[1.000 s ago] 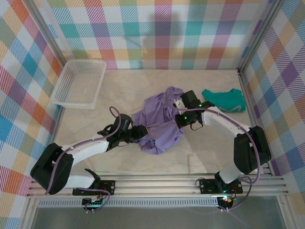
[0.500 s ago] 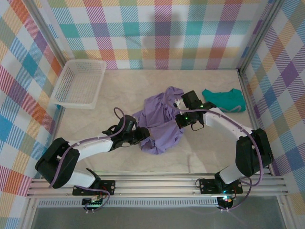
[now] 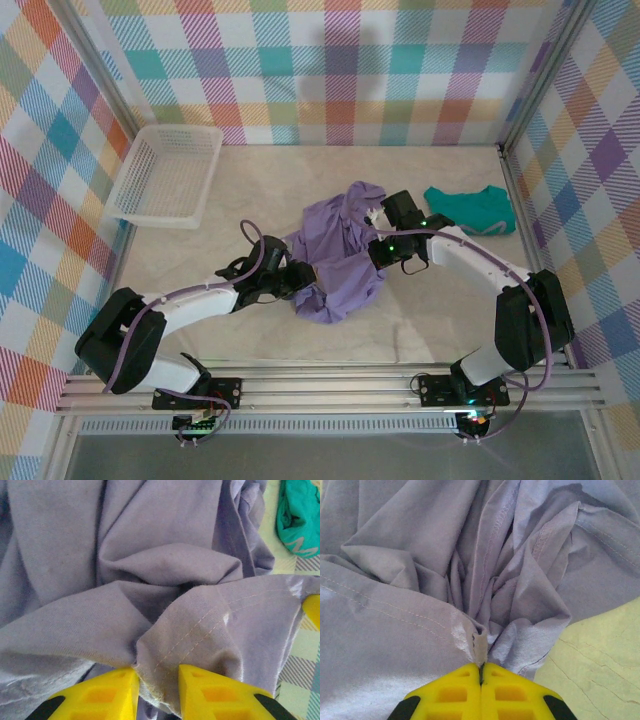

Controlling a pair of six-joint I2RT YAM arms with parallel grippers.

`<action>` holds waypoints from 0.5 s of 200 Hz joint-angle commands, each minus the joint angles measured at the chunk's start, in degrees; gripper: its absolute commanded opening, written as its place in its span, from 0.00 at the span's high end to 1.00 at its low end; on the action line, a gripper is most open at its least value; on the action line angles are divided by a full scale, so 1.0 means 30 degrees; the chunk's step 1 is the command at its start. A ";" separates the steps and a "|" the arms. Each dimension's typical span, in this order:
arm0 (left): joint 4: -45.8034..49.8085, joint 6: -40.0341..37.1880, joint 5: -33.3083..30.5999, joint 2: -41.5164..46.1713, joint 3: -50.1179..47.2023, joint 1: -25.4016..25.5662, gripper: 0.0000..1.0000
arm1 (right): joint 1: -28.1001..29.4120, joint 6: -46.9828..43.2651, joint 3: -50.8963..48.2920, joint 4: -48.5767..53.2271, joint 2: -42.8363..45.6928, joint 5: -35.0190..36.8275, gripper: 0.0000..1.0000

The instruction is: Fold the inside-out t-shirt

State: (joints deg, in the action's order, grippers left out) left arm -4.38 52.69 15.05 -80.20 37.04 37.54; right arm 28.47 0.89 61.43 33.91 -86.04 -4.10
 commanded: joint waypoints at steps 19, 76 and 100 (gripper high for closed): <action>0.1416 -0.0912 -0.0508 0.0382 0.0977 0.0253 0.73 | -0.0085 0.0057 -0.0260 -0.0199 0.0324 -0.0392 1.00; 0.2247 -0.1272 -0.0869 0.0484 0.1350 0.0375 0.70 | -0.0056 0.0086 -0.0261 -0.0218 0.0234 -0.0432 1.00; 0.2909 -0.1580 -0.1290 0.0656 0.1613 0.0548 0.69 | -0.0085 0.0097 -0.0291 -0.0244 0.0233 -0.0445 1.00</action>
State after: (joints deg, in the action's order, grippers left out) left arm 1.48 49.89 13.08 -80.14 39.64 37.93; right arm 28.45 0.89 61.12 33.50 -86.04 -4.14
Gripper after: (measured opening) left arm 0.305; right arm 0.067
